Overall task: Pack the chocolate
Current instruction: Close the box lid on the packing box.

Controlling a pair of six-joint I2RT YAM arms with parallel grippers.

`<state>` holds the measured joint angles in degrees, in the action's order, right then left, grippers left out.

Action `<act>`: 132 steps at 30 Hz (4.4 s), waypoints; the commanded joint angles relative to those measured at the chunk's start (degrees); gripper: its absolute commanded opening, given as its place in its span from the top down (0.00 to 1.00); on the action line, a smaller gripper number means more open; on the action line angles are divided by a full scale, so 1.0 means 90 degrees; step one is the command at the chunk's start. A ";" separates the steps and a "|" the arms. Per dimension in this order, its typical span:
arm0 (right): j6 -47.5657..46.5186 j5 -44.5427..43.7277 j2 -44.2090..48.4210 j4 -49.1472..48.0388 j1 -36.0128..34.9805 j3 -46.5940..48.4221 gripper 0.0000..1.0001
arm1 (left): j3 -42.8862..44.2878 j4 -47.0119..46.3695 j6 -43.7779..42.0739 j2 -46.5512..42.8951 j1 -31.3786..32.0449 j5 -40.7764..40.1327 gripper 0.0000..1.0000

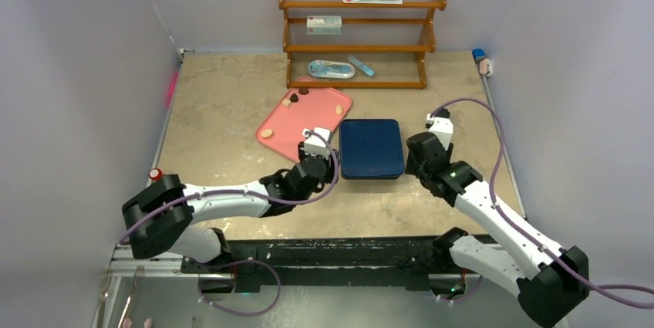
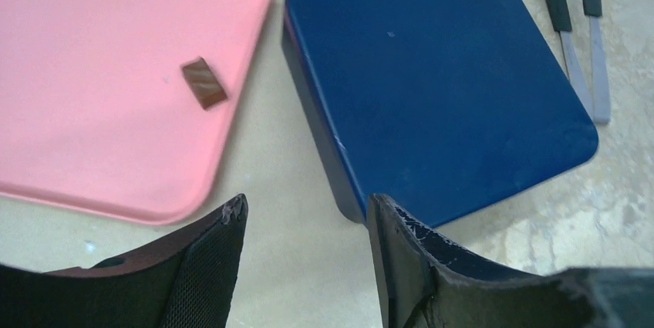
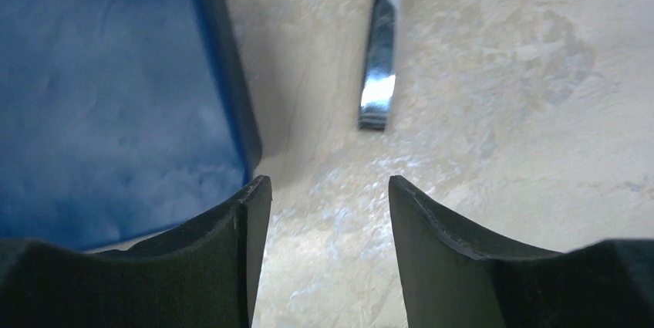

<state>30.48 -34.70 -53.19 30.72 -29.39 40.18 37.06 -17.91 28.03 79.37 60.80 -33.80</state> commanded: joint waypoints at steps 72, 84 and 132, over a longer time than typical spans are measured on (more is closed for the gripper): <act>0.0823 0.0569 -0.2239 -0.1012 -0.2047 0.0125 0.63 | 0.0580 -0.0304 0.0425 0.1522 0.1097 -0.1143 0.43; 0.0790 0.0592 -0.2268 -0.1083 -0.2056 0.0136 0.63 | 0.0548 -0.0370 0.0458 0.1620 0.0996 -0.1147 0.43; 0.0705 0.0252 -0.2586 -0.0945 -0.2066 0.0467 0.63 | 0.0423 -0.0753 0.0420 0.1654 0.0638 -0.0885 0.43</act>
<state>36.84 -29.52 -75.83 21.08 -47.64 42.22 40.29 -22.68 31.90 93.91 67.13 -41.95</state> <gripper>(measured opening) 0.369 0.574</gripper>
